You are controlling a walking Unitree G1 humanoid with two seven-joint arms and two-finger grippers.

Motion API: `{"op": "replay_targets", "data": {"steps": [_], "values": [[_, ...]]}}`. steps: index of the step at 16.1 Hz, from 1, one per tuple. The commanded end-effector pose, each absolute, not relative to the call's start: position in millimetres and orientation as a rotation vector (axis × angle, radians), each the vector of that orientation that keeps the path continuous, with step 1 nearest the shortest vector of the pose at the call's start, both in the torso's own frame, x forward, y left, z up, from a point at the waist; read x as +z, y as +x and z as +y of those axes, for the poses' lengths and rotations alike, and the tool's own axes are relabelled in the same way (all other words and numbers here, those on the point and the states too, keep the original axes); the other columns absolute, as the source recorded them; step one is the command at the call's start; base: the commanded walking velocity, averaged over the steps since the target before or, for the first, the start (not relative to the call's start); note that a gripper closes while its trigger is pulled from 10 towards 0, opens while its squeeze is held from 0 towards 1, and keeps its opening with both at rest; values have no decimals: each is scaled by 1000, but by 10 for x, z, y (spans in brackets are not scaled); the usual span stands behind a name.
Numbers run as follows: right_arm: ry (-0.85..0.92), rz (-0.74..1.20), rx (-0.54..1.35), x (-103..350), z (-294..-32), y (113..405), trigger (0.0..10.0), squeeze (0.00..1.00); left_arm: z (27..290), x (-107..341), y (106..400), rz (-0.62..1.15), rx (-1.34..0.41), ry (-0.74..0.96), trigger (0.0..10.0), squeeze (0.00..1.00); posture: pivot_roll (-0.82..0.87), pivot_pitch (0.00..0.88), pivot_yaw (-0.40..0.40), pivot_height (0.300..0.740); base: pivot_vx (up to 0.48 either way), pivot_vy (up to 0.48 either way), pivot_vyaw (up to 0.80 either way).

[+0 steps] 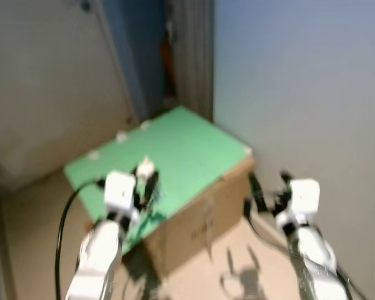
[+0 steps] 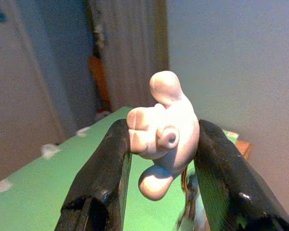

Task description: Hang keys on a hook

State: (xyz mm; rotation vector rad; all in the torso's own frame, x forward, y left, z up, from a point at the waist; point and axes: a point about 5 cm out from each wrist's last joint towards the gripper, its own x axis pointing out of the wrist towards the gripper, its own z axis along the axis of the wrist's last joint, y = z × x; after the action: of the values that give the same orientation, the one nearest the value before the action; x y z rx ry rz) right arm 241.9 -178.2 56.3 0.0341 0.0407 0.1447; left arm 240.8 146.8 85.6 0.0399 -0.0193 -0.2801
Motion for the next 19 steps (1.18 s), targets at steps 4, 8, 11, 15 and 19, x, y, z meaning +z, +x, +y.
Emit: {"op": "replay_targets", "data": {"steps": [4,8,11,15,19], "values": [[39,25,152,612,-1758,2517,10000,0,1451,880,2431,-2,-305,42,0,0,-207,0,128,740,0,0,0],[35,37,145,584,-1768,2504,10000,0,1390,893,2442,-7,-344,42,0,0,-211,0,129,740,0,0,0],[32,40,148,578,-1772,2492,10000,0,1372,904,2445,-6,-362,50,0,0,-213,0,129,740,370,0,0],[21,57,155,568,-1759,2501,10000,0,1367,924,2479,-11,-377,83,0,0,-214,0,133,740,476,0,-353],[21,70,146,542,-1777,2476,10000,0,1333,914,2466,-1,-409,86,0,0,-217,0,136,740,0,0,-692]]}}
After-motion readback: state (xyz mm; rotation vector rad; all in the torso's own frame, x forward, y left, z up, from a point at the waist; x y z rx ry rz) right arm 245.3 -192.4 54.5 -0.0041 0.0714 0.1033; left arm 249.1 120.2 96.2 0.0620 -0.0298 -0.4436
